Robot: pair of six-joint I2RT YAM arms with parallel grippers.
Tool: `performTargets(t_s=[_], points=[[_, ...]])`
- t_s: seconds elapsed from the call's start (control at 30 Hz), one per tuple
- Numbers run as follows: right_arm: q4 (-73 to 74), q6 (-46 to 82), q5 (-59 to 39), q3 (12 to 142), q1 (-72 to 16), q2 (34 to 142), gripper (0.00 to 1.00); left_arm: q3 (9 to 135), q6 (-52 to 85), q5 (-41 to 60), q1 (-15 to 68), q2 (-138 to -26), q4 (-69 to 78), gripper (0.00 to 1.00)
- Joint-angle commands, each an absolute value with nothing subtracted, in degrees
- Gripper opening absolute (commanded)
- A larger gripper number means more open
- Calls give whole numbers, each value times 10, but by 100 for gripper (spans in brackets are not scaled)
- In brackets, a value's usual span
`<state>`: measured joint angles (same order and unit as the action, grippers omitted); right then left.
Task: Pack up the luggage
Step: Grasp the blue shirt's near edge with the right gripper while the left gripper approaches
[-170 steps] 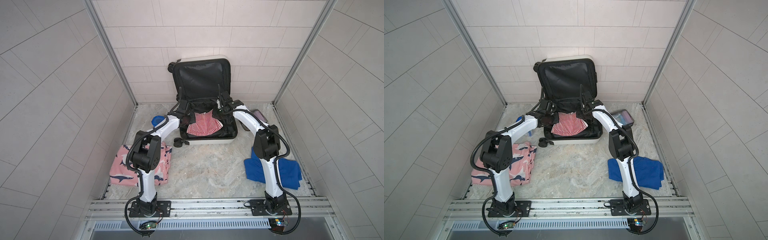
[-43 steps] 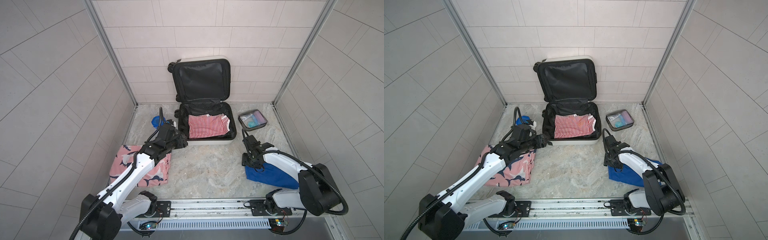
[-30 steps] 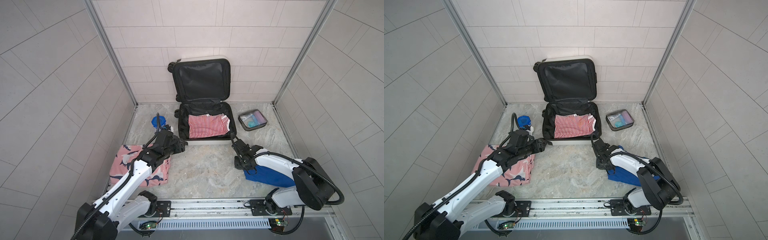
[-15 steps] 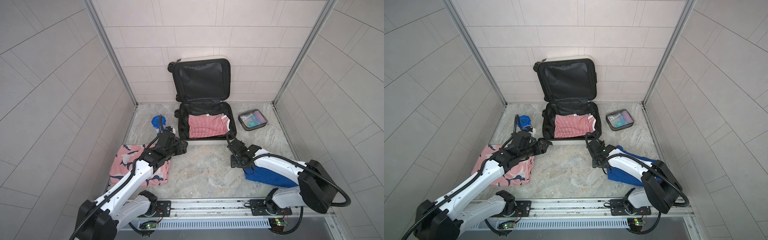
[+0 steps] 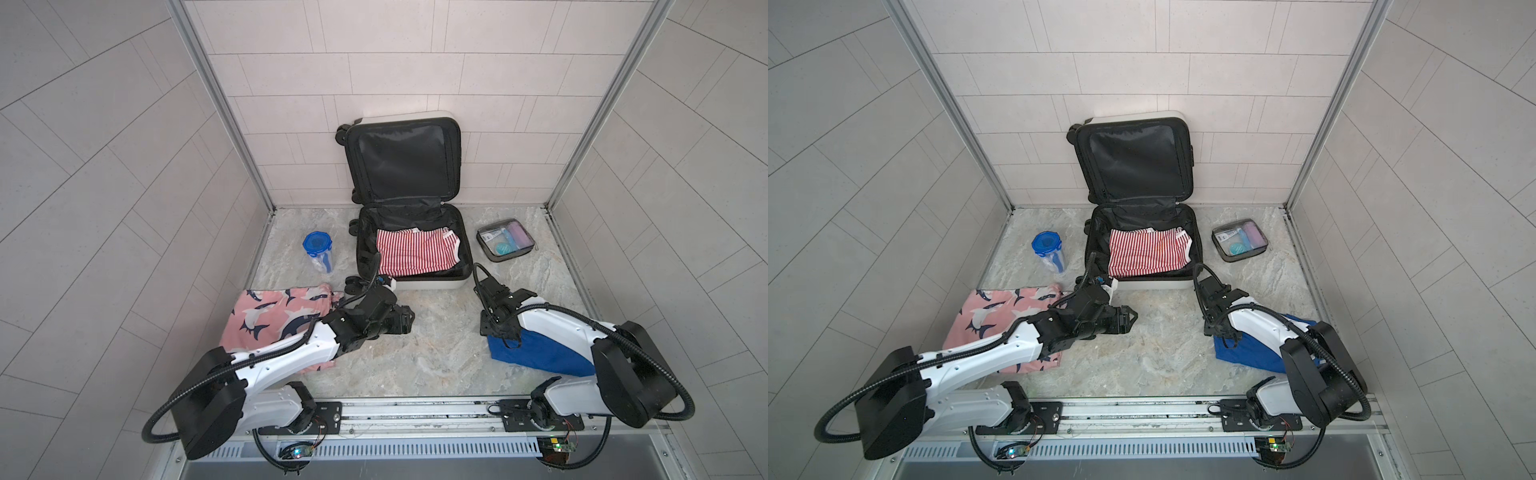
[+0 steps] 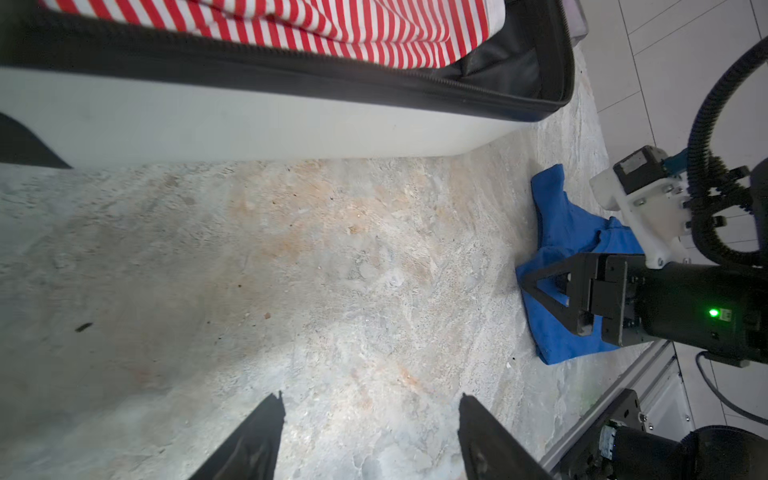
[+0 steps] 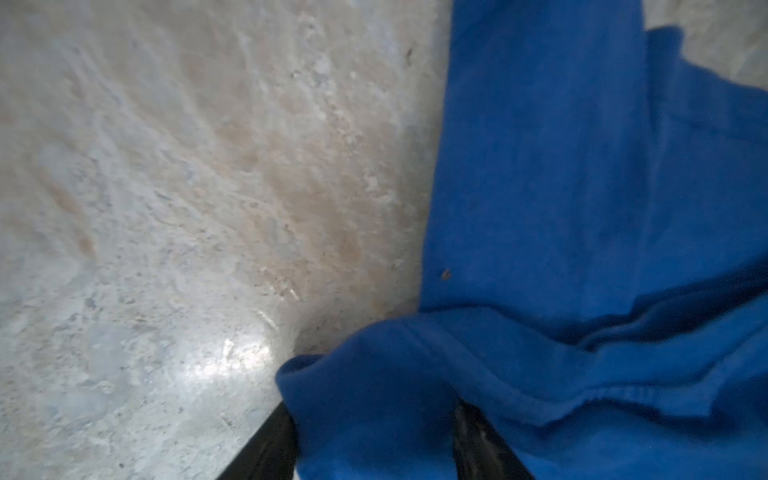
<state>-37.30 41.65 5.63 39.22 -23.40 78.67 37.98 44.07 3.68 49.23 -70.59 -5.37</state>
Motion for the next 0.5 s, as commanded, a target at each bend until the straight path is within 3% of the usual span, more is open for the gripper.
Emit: performTargets(t_s=[0.0,0.3,0.47], points=[[-369,408,61,375,-212,785,55,398,458,21,498,-710,-20,72],[-343,402,16,358,-185,766,13,406,452,13,498,-703,-33,72],[-316,415,-31,340,-207,758,0,387,467,-6,497,-698,-14,72]])
